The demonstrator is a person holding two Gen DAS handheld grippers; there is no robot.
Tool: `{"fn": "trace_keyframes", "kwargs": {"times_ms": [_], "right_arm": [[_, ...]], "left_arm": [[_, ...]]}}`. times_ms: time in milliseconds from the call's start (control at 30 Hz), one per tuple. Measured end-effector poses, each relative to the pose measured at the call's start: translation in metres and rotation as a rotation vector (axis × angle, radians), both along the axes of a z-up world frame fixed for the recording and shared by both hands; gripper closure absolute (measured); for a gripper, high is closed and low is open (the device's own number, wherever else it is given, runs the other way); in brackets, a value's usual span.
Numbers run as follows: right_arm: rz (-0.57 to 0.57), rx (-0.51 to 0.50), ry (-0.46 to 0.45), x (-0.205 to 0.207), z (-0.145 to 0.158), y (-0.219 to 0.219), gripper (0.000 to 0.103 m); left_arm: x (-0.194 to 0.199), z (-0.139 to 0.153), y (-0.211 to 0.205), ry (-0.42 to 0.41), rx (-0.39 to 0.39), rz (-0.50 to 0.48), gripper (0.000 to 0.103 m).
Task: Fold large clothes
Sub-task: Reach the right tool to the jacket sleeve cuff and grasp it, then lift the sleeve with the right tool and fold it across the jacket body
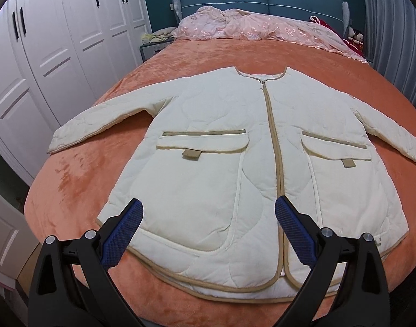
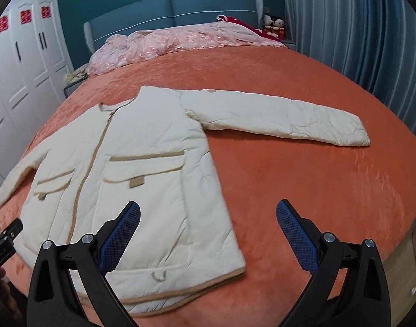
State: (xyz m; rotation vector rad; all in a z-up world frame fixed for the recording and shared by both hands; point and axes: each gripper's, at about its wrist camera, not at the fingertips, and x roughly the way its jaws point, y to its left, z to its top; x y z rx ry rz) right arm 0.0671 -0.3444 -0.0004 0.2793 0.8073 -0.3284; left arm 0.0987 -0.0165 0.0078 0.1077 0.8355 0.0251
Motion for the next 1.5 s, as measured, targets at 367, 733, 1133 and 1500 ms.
{"fn": "trace_keyframes", "kwargs": {"times_ms": [367,733,1133,1500], "right_arm": [[-0.36,0.144,-0.025,0.046,-0.043,-0.204,0.005],[-0.636,0.332,-0.047,0.061,-0.103,-0.324,0.016],[-0.102,0.148,-0.231,0.21,0.014,-0.178,0.091],[0.679,0.152,-0.23,0.294,0.029,0.162,0.054]], "left_arm": [[0.071,-0.019,-0.01,0.025,0.009,0.035,0.008],[0.112,-0.061,0.001,0.121,0.019,0.097,0.008],[0.144,-0.059,0.023,0.121,-0.024,0.141,0.008],[0.151,-0.051,0.066,0.131,-0.12,0.17,0.008]]}}
